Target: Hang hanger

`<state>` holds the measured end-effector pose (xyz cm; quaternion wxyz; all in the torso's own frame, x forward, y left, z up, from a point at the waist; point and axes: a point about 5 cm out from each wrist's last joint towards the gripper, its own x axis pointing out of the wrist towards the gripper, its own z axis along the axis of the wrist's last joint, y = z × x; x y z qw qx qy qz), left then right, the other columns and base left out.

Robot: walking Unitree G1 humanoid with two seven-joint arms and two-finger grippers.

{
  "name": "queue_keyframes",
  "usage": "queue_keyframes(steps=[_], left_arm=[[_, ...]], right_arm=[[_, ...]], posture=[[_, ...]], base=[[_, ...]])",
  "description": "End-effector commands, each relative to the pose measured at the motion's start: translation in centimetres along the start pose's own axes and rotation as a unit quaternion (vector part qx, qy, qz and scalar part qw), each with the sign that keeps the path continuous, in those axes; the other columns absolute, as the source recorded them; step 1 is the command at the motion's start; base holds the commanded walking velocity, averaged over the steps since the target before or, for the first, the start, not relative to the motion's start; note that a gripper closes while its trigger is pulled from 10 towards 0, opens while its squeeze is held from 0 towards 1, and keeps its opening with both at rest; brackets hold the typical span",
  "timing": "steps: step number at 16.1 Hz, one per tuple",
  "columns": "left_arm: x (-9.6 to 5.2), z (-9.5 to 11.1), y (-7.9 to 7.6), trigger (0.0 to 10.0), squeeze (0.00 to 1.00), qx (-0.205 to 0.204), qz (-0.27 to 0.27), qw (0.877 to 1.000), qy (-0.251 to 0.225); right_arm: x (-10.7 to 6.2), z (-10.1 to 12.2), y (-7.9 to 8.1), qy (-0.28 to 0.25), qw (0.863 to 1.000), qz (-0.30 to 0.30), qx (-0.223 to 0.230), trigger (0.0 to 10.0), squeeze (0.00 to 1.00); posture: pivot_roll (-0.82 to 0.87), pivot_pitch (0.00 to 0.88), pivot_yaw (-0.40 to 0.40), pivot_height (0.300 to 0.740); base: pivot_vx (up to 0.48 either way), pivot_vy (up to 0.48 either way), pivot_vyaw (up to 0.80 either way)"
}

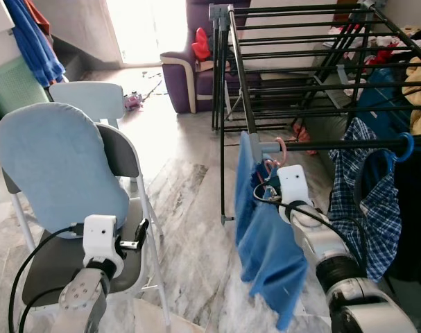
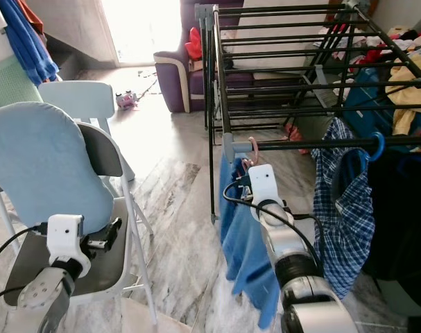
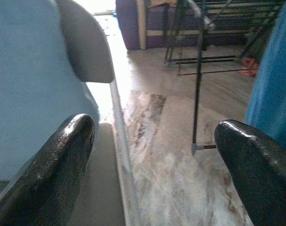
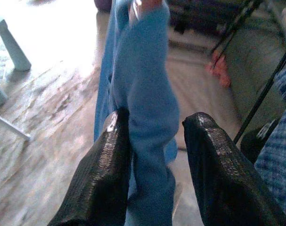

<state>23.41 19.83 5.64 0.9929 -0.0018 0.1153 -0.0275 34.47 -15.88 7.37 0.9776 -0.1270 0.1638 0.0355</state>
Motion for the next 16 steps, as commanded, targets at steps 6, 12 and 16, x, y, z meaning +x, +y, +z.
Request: queue_keyframes(steps=[6,12,16], left_arm=[[-2.3,0.2,2.0,10.0,0.0,0.007,0.052,0.998,-0.018],[-0.5,3.9,3.1,10.0,0.0,0.099,0.039,0.99,-0.088],[1.2,7.1,4.1,10.0,0.0,0.104,0.021,0.987,-0.118]], right_arm=[[-3.5,-0.3,-1.2,-0.077,0.995,-0.006,-0.058,10.0,1.0],[-5.2,0.2,-2.2,-0.117,0.992,-0.018,-0.042,10.0,1.0],[-5.0,0.9,-2.0,-0.124,0.992,-0.019,-0.032,10.0,1.0]], posture=[[-0.08,0.0,0.006,0.736],[-0.08,0.0,0.017,0.736],[-0.08,0.0,0.022,0.736]], base=[[0.0,0.0,0.0],[0.0,0.0,0.0],[0.0,0.0,0.0]])
